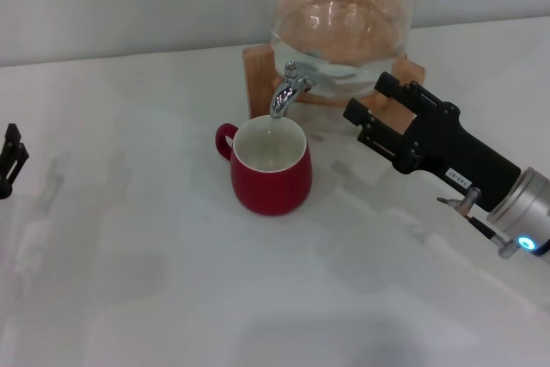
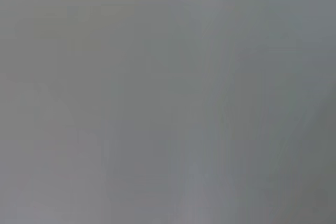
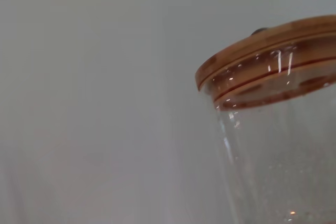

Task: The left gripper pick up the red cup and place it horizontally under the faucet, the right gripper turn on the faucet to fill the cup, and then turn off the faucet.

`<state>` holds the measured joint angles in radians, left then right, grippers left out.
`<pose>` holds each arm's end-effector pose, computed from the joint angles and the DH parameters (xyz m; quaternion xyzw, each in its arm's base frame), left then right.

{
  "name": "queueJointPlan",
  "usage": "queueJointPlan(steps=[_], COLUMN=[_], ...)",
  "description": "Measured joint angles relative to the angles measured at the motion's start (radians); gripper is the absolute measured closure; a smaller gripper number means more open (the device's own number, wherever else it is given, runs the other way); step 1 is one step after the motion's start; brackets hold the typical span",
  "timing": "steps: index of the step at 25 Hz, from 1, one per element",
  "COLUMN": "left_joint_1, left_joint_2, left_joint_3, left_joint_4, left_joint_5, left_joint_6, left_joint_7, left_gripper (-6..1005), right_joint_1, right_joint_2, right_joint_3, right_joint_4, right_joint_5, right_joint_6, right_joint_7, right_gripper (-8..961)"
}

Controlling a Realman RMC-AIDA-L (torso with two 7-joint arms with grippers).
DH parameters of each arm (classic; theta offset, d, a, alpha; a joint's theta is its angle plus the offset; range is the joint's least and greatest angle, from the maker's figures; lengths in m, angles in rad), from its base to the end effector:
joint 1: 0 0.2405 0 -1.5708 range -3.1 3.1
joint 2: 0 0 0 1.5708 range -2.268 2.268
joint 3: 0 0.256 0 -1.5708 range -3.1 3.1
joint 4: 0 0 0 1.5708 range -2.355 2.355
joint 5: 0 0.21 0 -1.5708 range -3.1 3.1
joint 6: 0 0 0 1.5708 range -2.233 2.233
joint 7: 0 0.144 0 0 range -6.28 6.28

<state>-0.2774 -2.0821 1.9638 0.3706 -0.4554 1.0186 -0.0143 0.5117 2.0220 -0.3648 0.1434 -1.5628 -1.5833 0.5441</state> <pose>-0.3330 0.3142 -0.0209 -0.7108 -0.2157 -0.2514 0.6205 0.2721 0.2954 -0.0313 -0.7850 0.1943 0.4698 0.3540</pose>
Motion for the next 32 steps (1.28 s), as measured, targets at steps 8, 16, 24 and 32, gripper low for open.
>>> queueJointPlan(steps=[8, 16, 24, 32], left_joint_1=[0.000, -0.003, -0.011, -0.011], left_joint_2=[-0.003, -0.003, -0.003, -0.003], left_joint_3=[0.004, 0.004, 0.004, 0.004], left_joint_4=[0.000, -0.008, -0.021, -0.024], left_joint_5=[0.000, 0.000, -0.002, -0.002], left_joint_6=[0.000, 0.000, 0.000, 0.000], left_joint_7=[0.000, 0.000, -0.003, -0.003], left_gripper=[112, 111, 111, 111], right_joint_1=[0.035, 0.061, 0.075, 0.085], right_joint_2=[0.000, 0.001, 0.001, 0.001], right_joint_3=[-0.002, -0.022, -0.023, -0.023], right_joint_4=[0.001, 0.005, 0.009, 0.009], right_joint_5=[-0.017, -0.018, -0.018, -0.041], right_joint_6=[0.033, 0.046, 0.055, 0.055], right_joint_7=[0.013, 0.031, 0.038, 0.050], right_gripper=[229, 229, 228, 228])
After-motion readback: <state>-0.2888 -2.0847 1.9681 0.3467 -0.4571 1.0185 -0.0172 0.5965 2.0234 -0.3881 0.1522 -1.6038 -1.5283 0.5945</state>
